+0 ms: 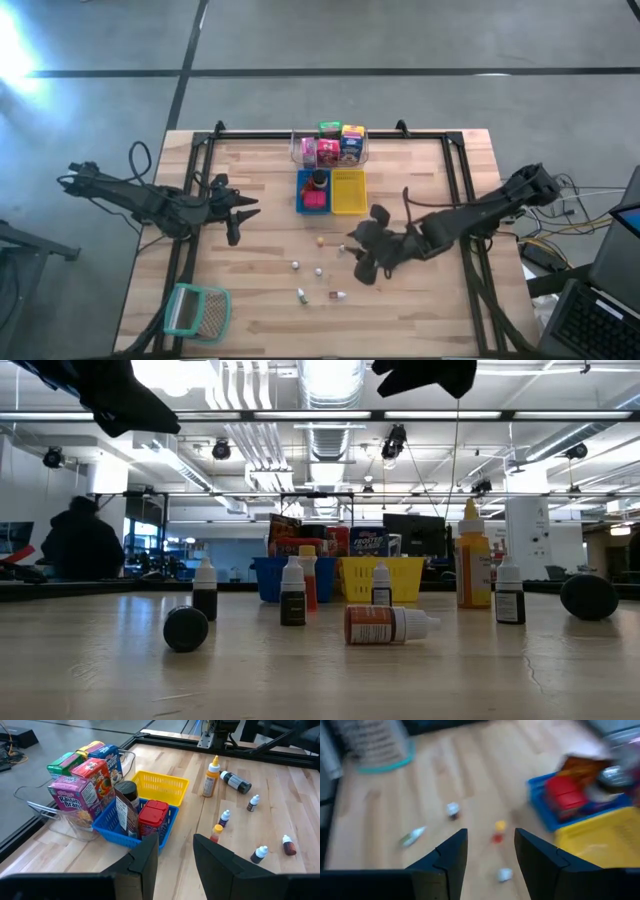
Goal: Pick & Place Kitchen Items
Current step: Put the small black food coloring bottle into the yellow bin
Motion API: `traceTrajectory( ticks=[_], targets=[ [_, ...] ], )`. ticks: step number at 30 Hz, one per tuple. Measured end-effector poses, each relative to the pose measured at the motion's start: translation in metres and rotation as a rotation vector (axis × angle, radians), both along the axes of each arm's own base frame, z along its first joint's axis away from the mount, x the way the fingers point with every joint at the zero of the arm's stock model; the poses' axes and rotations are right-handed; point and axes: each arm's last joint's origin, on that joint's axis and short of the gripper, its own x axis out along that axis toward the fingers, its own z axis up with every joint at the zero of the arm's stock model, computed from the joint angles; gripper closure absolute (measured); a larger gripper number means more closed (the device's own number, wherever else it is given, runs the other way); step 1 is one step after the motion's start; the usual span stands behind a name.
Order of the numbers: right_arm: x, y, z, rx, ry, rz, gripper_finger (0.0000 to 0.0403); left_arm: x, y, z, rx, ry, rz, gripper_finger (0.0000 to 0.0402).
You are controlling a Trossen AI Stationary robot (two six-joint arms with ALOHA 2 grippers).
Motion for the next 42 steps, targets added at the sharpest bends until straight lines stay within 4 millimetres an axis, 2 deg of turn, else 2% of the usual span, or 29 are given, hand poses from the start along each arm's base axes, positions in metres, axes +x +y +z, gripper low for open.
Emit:
traceTrajectory(
  ticks=[5, 9, 15, 24, 33, 42],
  targets=[
    [0.011, 0.009, -0.011, 0.075, 0.062, 0.067, 0.0234, 0.000, 0.000, -0.001, 0.003, 0.011, 0.000, 0.0273],
    [0.020, 0.011, -0.017, 0.047, 0.138, 0.055, 0.0229, -0.001, 0.000, -0.001, 0.006, 0.015, -0.001, 0.0273],
    [0.033, 0.001, -0.026, 0.036, 0.348, -0.006, 0.0242, -0.001, 0.000, -0.002, 0.007, 0.022, 0.000, 0.0273],
    [0.052, -0.016, -0.049, 0.061, 0.467, 0.021, 0.0264, -0.001, 0.000, -0.003, 0.006, 0.028, 0.001, 0.0273],
    [0.056, -0.043, -0.063, 0.113, 0.495, 0.010, 0.0256, 0.000, 0.000, -0.003, 0.008, 0.031, 0.001, 0.0273],
    [0.057, -0.050, -0.076, 0.135, 0.479, 0.006, 0.0248, 0.000, 0.000, -0.003, 0.035, 0.041, -0.011, 0.0273]
  ],
)
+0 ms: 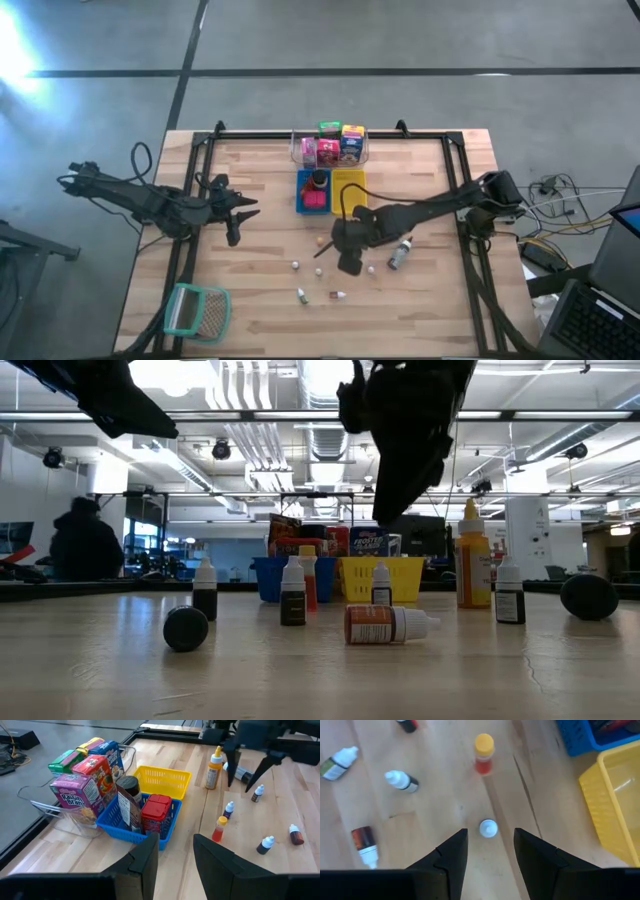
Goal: Pick & Place Kitchen Items
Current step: Put the small black food coloring bottle into the yellow bin
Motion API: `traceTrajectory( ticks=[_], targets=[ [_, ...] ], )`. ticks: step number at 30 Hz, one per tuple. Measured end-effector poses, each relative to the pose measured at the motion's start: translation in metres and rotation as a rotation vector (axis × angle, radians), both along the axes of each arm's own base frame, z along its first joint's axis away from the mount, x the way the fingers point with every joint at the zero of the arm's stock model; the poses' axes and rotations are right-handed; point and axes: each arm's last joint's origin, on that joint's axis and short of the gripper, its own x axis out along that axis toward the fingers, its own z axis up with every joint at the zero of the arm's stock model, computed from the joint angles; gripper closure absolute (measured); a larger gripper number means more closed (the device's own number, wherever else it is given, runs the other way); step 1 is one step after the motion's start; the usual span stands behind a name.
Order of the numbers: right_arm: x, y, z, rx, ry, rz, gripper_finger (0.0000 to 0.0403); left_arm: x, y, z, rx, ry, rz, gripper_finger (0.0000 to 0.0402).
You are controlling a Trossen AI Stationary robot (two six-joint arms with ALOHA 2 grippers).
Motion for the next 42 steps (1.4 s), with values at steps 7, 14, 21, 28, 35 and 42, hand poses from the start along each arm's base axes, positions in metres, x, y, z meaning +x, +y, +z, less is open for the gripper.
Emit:
traceTrajectory(
  ticks=[7, 14, 21, 28, 35, 42],
  targets=[
    [-0.002, -0.002, -0.015, 0.037, -0.020, -0.012, 0.0266, 0.000, 0.000, 0.000, -0.008, -0.004, 0.003, 0.0273],
    [-0.006, -0.004, -0.026, 0.050, -0.015, -0.038, 0.0270, 0.000, 0.000, 0.000, 0.015, 0.005, -0.007, 0.0273],
    [-0.007, -0.004, -0.037, 0.063, -0.052, -0.040, 0.0257, 0.000, 0.000, 0.000, 0.033, 0.011, -0.015, 0.0273],
    [-0.009, -0.005, -0.048, 0.068, -0.086, -0.045, 0.0264, 0.000, 0.000, 0.000, 0.034, 0.012, -0.015, 0.0273],
    [-0.013, -0.008, -0.056, 0.062, -0.092, -0.050, 0.0280, 0.000, 0.000, 0.000, 0.034, 0.012, -0.015, 0.0273],
    [-0.011, -0.009, -0.055, 0.063, -0.109, -0.048, 0.0278, 0.000, 0.000, 0.000, 0.036, 0.013, -0.016, 0.0273]
  ],
)
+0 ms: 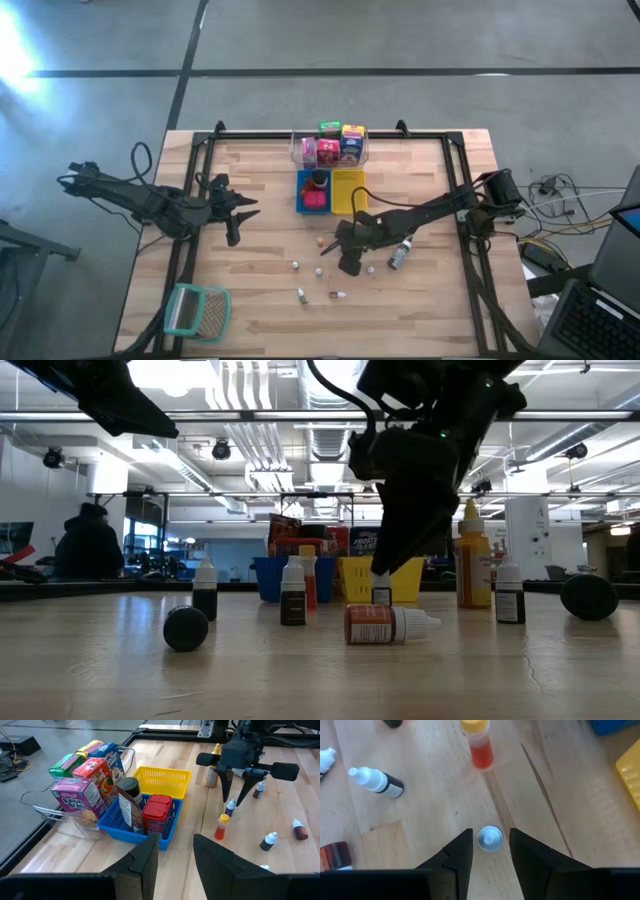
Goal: Pick & Place Kitchen Items
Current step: Put the small black food coloring bottle into the yellow bin
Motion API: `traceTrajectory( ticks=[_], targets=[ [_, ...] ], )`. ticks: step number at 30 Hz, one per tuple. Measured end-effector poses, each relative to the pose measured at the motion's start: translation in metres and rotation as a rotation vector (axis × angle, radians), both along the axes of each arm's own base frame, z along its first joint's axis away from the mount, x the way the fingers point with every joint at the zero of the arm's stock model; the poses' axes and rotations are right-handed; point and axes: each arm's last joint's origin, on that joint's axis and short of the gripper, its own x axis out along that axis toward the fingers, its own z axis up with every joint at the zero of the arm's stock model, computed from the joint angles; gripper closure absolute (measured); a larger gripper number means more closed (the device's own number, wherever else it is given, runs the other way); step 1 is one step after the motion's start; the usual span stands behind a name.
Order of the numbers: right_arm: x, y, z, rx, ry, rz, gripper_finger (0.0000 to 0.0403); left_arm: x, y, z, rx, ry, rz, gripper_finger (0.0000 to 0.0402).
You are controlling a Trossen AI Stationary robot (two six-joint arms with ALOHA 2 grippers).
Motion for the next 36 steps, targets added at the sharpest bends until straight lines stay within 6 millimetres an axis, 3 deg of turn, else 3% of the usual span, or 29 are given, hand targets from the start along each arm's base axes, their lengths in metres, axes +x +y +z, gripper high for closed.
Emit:
traceTrajectory(
  ticks=[11, 19, 36],
  targets=[
    [0.011, 0.001, -0.020, -0.011, 0.042, 0.026, 0.0296, 0.000, 0.000, 0.000, 0.002, 0.006, 0.000, 0.0273],
    [0.014, 0.002, -0.013, -0.029, 0.093, 0.045, 0.0311, -0.001, 0.000, -0.001, 0.003, 0.011, 0.001, 0.0273],
    [0.014, 0.003, -0.012, -0.014, 0.091, 0.049, 0.0246, -0.001, 0.000, -0.001, 0.002, 0.011, 0.001, 0.0273]
  ],
)
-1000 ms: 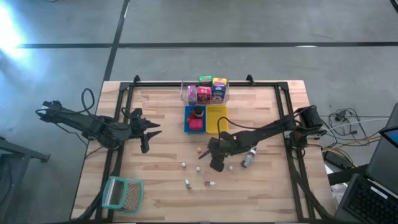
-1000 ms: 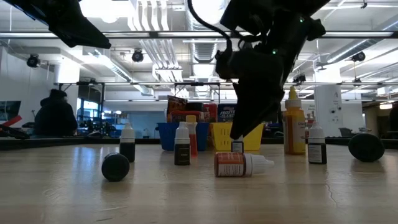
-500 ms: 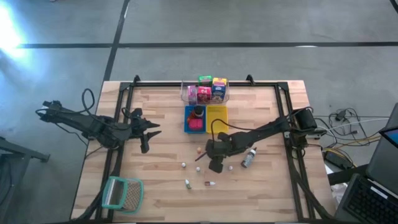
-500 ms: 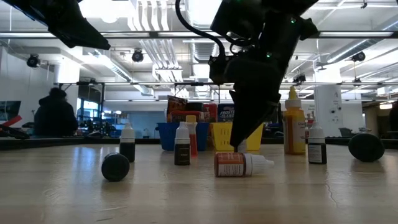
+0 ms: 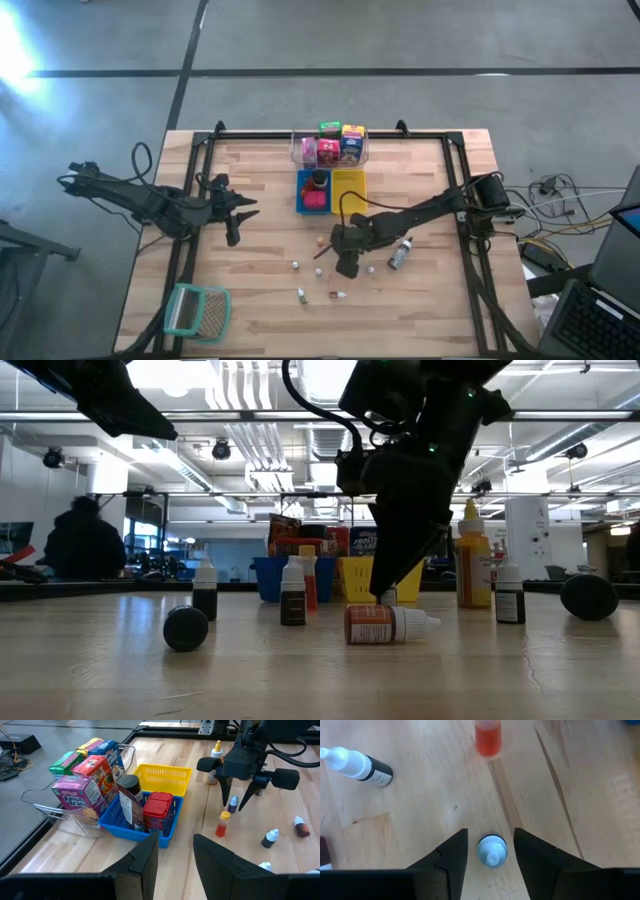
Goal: Pick & Place Kitchen Items
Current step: Put the small black food coloring bottle into the yellow bin
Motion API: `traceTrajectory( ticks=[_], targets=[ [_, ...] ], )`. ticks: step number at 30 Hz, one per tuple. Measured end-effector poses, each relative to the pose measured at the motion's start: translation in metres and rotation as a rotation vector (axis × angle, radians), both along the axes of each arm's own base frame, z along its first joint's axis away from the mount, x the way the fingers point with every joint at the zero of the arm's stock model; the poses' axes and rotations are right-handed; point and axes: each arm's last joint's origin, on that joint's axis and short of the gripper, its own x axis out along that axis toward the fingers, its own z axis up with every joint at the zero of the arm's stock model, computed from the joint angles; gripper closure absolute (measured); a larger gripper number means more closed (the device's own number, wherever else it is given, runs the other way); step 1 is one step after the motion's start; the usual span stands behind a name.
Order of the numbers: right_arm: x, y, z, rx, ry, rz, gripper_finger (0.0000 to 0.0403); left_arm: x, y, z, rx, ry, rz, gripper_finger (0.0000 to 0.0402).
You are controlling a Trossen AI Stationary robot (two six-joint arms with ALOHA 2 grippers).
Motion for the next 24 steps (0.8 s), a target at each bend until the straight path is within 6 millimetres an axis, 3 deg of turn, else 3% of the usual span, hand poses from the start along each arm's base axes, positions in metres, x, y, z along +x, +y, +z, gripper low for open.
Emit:
traceTrajectory(
  ticks=[15, 24],
  targets=[
    [-0.006, -0.001, 0.007, 0.005, 0.029, -0.002, 0.0279, 0.000, 0.000, 0.000, 0.000, -0.001, 0.000, 0.0273],
    [-0.006, -0.001, 0.013, 0.011, 0.004, -0.003, 0.0262, 0.000, 0.000, 0.000, 0.000, 0.000, 0.000, 0.0273]
  ],
)
